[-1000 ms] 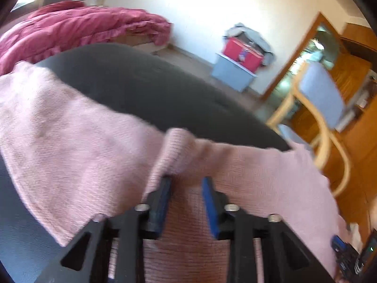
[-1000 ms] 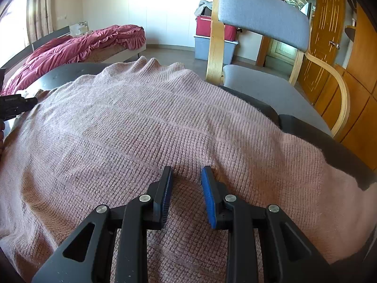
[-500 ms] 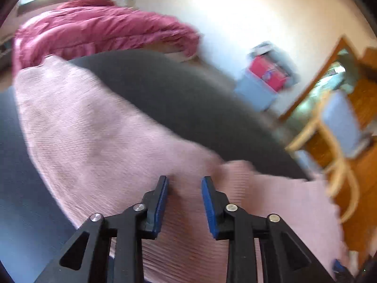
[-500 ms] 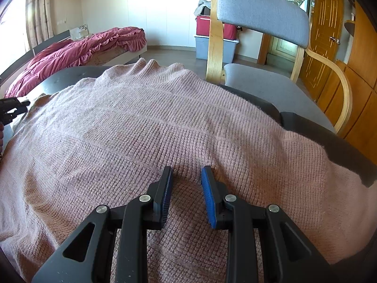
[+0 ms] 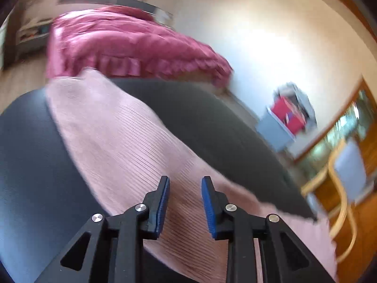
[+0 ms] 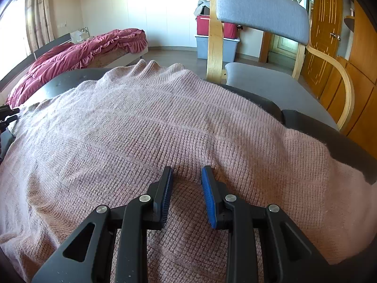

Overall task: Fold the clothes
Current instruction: 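Grasp a sweater sleeve cuff with the left tool and lift it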

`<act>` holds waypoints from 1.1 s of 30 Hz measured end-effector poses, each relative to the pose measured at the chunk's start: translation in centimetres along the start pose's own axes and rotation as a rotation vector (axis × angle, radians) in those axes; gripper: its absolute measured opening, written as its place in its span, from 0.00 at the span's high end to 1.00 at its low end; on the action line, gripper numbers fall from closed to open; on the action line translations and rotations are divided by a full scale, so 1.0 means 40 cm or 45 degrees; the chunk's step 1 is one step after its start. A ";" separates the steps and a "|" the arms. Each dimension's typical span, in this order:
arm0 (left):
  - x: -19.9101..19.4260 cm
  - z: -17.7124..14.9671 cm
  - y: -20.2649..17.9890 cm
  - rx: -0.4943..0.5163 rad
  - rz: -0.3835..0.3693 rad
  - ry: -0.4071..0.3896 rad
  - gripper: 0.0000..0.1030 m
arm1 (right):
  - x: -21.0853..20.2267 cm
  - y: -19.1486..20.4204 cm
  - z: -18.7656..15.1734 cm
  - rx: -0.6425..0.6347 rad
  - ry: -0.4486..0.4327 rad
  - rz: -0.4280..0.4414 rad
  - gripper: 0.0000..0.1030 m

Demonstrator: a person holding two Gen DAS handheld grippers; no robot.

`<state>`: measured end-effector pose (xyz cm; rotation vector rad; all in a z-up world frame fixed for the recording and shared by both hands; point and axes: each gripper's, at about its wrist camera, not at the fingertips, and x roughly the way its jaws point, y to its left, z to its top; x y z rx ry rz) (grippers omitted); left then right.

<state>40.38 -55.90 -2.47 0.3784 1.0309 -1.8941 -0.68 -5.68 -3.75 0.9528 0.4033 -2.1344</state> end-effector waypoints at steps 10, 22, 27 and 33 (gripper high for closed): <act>0.005 0.123 0.253 -0.461 0.009 -0.079 0.63 | -0.001 0.001 -0.001 -0.004 0.000 -0.005 0.73; 0.071 0.163 0.292 -0.549 -0.003 -0.039 0.60 | 0.001 0.004 -0.002 -0.008 -0.001 -0.007 0.73; 0.095 0.162 0.228 -0.378 0.158 -0.061 0.68 | 0.001 0.003 -0.002 -0.006 -0.001 -0.005 0.73; 0.126 0.159 0.147 -0.115 0.391 -0.043 0.93 | -0.001 0.002 -0.003 0.005 -0.002 0.008 0.73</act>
